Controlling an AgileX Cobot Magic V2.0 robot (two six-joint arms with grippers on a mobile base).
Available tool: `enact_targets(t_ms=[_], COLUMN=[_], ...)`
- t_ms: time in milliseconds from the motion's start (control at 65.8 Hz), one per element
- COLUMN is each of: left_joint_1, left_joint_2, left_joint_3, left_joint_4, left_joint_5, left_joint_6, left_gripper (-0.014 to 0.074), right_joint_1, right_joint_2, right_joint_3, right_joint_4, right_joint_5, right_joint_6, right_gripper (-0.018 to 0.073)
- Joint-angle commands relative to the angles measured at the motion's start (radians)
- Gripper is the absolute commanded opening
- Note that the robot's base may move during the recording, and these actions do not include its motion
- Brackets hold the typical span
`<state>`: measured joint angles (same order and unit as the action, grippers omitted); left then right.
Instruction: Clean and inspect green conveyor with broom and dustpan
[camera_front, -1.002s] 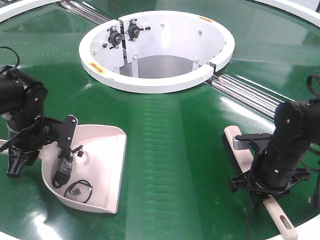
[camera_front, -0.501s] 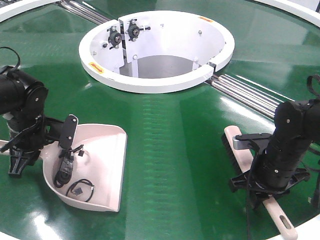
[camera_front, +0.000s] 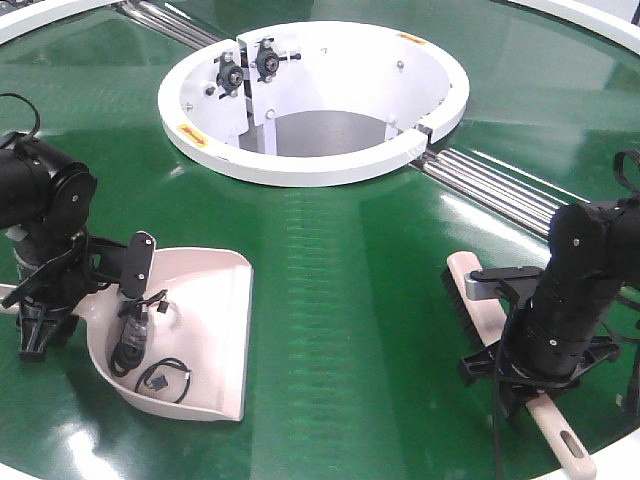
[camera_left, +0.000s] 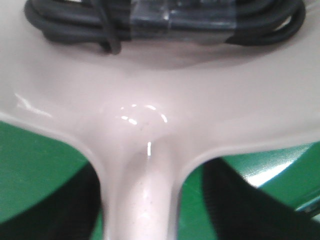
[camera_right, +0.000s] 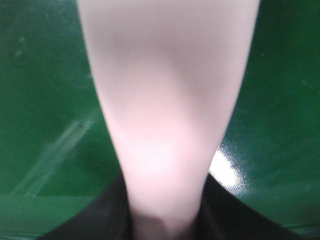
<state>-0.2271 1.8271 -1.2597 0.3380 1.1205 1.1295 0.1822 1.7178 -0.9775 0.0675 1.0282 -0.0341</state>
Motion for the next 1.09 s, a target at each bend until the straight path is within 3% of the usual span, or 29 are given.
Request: enact_targets(t_ms=[0,121,273,410,714,1078], left_joint_1=[-0.005,-0.005,-0.005,-0.005,-0.005,-0.007], left_joint_2=[-0.041,-0.050,-0.073,-0.102,-0.198,-0.405], left_joint_3=[-0.029,-0.029,-0.029,-0.029,-0.029,-0.029], left_joint_4=[0.005,0.003,-0.018,-0.058,-0.177,-0.425], left_joint_5=[0.014,0.014,0.007,0.002,0.006,0.006], left_joint_6=[-0.011,-0.011,-0.011,-0.011,-0.011,-0.011], left_gripper=[0.0544,0.0593,0.0593,0.0593,0.0593,0.0593], right_joint_1=[-0.007,-0.007,-0.007,-0.007,-0.007,-0.007], right_joint_2=[-0.026,-0.026,-0.027,-0.036,-0.167,-0.427], right_joint_3=[-0.017,-0.017,-0.017,-0.017,-0.017,-0.017], right_joint_4=[-0.006,-0.006,-0.008,-0.011,-0.035,-0.109], right_joint_5=[0.012,0.011,0.009,0.010,0.007,-0.036], right_joint_6=[-0.013,-0.012,-0.012,-0.012,0.002,0.034], right_gripper=[0.0161,0.0301,0.0460,0.0547,0.0565,0.0565])
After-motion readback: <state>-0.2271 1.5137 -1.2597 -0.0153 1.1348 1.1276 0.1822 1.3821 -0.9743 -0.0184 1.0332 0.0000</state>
